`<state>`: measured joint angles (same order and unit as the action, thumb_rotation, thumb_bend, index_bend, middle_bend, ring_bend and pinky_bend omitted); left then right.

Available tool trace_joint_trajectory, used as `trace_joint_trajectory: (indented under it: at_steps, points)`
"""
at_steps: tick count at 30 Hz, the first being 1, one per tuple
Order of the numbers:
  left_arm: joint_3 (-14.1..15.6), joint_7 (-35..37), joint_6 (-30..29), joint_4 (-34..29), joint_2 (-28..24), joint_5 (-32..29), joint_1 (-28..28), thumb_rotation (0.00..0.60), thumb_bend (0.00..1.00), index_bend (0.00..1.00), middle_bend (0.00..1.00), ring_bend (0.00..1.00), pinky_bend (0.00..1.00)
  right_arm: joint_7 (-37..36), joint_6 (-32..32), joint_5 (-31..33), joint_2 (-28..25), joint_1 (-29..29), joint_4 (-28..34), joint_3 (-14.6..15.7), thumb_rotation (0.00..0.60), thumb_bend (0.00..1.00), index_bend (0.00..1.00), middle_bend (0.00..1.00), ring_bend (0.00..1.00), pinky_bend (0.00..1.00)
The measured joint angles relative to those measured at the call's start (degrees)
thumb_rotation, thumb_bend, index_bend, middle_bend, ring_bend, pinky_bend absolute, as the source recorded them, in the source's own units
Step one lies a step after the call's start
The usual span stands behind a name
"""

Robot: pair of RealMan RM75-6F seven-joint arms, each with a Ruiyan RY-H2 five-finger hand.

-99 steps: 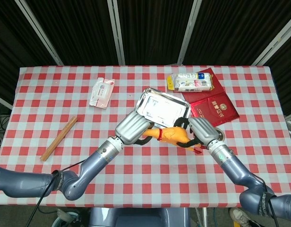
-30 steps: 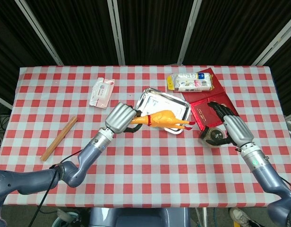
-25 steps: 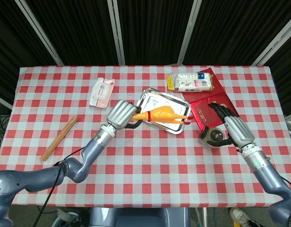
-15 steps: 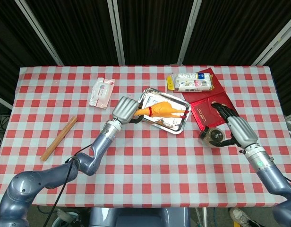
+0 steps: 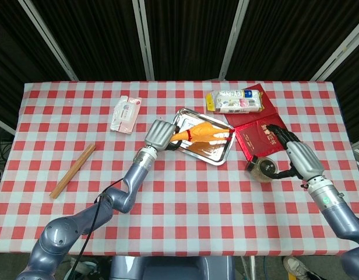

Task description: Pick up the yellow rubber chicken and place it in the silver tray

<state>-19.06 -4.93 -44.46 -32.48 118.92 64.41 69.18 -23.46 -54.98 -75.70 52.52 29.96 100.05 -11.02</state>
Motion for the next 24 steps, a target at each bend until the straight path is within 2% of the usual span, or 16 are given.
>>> trace_joint_trajectory:
  at_steps: [4,7,9,11,15,24]
  points:
    - [-1.00,0.53,1.27,3.55,1.79,-0.30,1.06,0.600,0.32,0.37,0.37,0.31,0.47,-0.01,0.44,0.27,0.04,0.20,-0.10,-0.13,0.600,0.13,0.00,0.03,0.00,0.06]
    - [-2.29,0.05,1.85,4.89,2.62,-1.41,1.60,0.600,0.24,0.23,0.19,0.14,0.30,0.07,0.77,0.41,-0.03,0.39,0.05,-0.25,0.600,0.13,0.00,0.03,0.00,0.06]
    - [-2.95,-0.55,1.91,5.25,2.87,-2.02,1.75,0.600,0.16,0.11,0.06,0.03,0.16,0.12,0.88,0.51,-0.09,0.46,0.15,-0.35,0.600,0.13,0.00,0.03,0.00,0.06]
    - [-3.63,-1.37,1.45,5.61,3.12,-2.62,1.81,0.600,0.09,0.03,0.01,0.00,0.08,0.12,0.88,0.59,-0.27,0.46,0.35,-0.45,0.600,0.13,0.00,0.03,0.00,0.06]
    - [-4.78,-3.00,-0.16,6.11,3.44,-3.61,1.73,0.600,0.02,0.00,0.00,0.00,0.01,-0.13,0.70,0.60,-0.63,0.25,0.75,-0.55,0.600,0.13,0.00,0.03,0.00,0.06]
    - [-5.86,-3.26,-3.51,3.41,1.94,-3.73,0.48,0.600,0.03,0.00,0.00,0.00,0.01,-0.16,0.19,0.40,-1.10,-0.27,1.09,-0.52,0.600,0.13,0.00,0.03,0.00,0.06]
